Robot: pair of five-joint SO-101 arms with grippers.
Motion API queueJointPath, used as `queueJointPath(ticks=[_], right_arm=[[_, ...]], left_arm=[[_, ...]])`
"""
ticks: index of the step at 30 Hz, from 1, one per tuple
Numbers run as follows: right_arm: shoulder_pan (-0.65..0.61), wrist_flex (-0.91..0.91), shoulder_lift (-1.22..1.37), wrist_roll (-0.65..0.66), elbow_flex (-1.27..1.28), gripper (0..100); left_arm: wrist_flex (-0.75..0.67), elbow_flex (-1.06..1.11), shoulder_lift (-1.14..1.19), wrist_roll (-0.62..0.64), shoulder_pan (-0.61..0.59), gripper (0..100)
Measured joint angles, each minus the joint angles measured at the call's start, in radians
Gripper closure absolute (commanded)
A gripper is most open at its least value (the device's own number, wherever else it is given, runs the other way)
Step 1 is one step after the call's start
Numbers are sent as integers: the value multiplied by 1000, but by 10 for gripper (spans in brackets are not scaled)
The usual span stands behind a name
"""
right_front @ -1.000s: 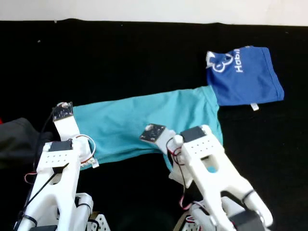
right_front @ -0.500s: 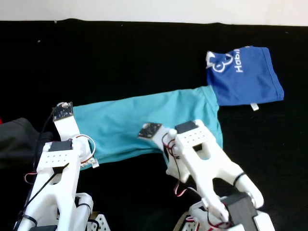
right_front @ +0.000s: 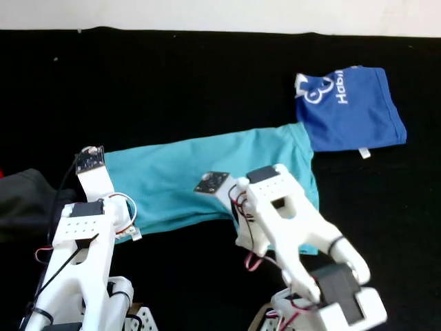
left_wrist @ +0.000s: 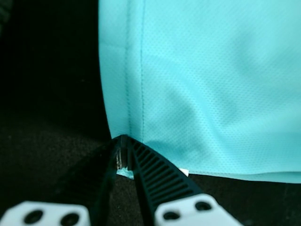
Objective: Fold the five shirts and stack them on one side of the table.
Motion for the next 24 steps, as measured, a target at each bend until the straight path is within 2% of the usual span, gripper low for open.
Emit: queueJointPath(ticks=[8,12,14,18,24], right_arm=[[-2,-86,195,0,-40,800],[17,-91,235,2,-69,997],[44,-106,245,2,-75,972],[114,-126,258,0,-77,991],[147,-118,181,0,-69,992]], left_arm=[[0,0,0,0,0,991],[0,0,0,0,0,991],[0,0,0,0,0,991],[0,0,0,0,0,991],[0,0,0,0,0,991]])
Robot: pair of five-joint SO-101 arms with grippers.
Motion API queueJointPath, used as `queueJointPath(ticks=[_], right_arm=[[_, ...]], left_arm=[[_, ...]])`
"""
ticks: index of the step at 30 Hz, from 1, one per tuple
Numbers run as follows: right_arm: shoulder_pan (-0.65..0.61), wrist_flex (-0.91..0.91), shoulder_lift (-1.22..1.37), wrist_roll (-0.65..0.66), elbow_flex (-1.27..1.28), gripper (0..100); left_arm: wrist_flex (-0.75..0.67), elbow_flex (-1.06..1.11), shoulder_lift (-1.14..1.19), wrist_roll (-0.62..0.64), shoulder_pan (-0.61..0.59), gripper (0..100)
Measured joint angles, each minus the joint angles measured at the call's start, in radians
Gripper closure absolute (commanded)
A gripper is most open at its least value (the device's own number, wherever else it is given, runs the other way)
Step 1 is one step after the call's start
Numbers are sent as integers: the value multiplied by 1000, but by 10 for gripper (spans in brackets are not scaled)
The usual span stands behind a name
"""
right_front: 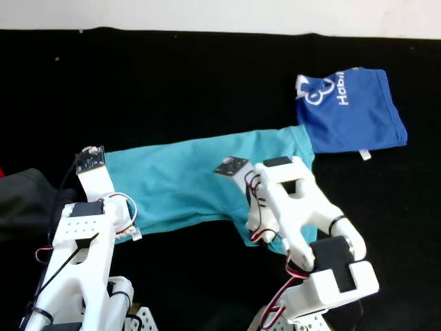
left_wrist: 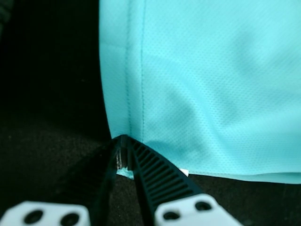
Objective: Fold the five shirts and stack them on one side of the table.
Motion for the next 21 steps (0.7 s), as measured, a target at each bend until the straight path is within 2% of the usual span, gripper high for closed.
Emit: queueJointPath(ticks=[5,9,16,18,21], right_arm=[[31,75,-153,0,-66,992],[66,104,-170,0,-213,992],[74,155,89,0,-577,985],[74,193,195,0,-710,937],[74,261,358,-5,-914,807]], left_arm=[[-3,0,0,0,0,991],[-3,0,0,0,0,991],[-5,0,0,0,0,991],[-5,0,0,0,0,991],[-5,0,0,2,0,991]])
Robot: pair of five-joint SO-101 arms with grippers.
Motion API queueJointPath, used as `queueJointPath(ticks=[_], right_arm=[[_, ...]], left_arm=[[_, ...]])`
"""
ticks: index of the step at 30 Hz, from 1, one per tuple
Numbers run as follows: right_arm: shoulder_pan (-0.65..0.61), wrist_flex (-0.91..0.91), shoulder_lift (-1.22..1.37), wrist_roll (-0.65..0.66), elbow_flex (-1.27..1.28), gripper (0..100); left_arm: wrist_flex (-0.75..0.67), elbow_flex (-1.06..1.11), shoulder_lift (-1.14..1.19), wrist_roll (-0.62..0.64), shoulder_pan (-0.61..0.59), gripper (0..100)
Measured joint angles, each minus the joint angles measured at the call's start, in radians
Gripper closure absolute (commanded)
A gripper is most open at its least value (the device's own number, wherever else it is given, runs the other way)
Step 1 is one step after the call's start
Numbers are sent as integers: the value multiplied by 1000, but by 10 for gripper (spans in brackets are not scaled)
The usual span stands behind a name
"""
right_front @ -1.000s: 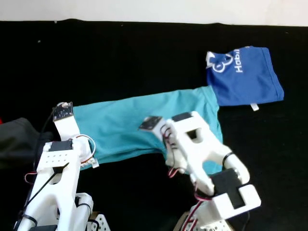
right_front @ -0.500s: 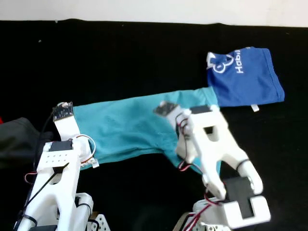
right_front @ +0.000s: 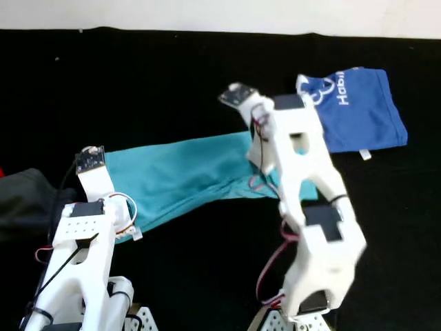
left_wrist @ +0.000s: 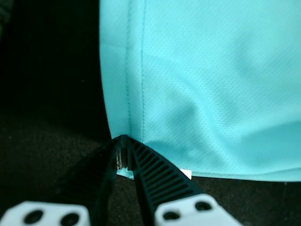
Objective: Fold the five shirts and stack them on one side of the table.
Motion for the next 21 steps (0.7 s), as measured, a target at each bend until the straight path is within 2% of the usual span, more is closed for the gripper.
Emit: queueJointPath(ticks=[2,7,10,14,18,21], right_arm=[[2,37,97,-38,-133,783],[32,74,259,-164,-417,833],[74,132,275,-238,-552,833],[95,265,275,-259,-736,837],[132,288,244,-261,-766,886],[157,293,129,-261,-663,889]], left_arm=[[0,0,0,0,0,991],[0,0,0,0,0,991],[0,0,0,0,0,991],[0,0,0,0,0,991],[0,0,0,0,0,991],[5,-15,8,0,0,990]])
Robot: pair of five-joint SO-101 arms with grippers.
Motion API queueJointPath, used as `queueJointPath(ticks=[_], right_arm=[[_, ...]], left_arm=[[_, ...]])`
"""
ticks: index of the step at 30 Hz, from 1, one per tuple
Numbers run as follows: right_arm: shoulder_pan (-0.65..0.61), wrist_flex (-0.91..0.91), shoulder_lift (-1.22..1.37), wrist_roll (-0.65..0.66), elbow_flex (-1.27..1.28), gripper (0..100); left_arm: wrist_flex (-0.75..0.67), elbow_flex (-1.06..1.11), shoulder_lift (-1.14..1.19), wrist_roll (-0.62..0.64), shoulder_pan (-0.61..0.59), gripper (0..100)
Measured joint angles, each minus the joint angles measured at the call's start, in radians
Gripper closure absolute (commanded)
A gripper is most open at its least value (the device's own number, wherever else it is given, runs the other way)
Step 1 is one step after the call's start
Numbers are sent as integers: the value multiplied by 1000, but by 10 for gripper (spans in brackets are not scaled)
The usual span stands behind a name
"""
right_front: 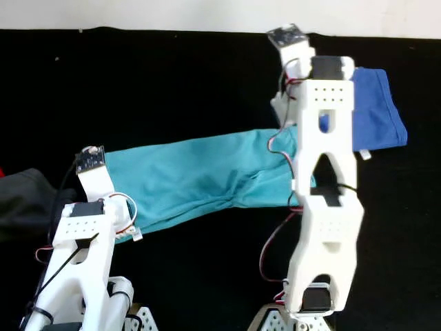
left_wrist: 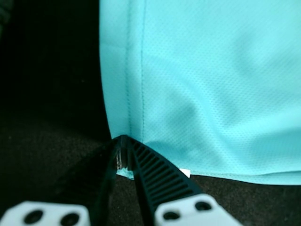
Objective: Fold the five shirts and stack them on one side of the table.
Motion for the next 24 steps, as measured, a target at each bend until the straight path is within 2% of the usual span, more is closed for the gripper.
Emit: queueJointPath(ticks=[3,5,9,12,18,24], right_arm=[[20,0,-186,0,198,889],[20,0,-308,-2,348,889],[20,-3,-506,-2,609,889],[32,-20,-611,-2,752,889],[37,-21,-810,-2,937,889],[37,-21,-1057,-2,1103,889]], left_arm=[[97,-77,3,3,-2,989],[201,-164,3,49,-3,983],[422,-384,3,112,-3,874],[522,-522,3,118,-15,825],[486,-568,34,124,-101,822],[420,-568,196,87,-129,825]])
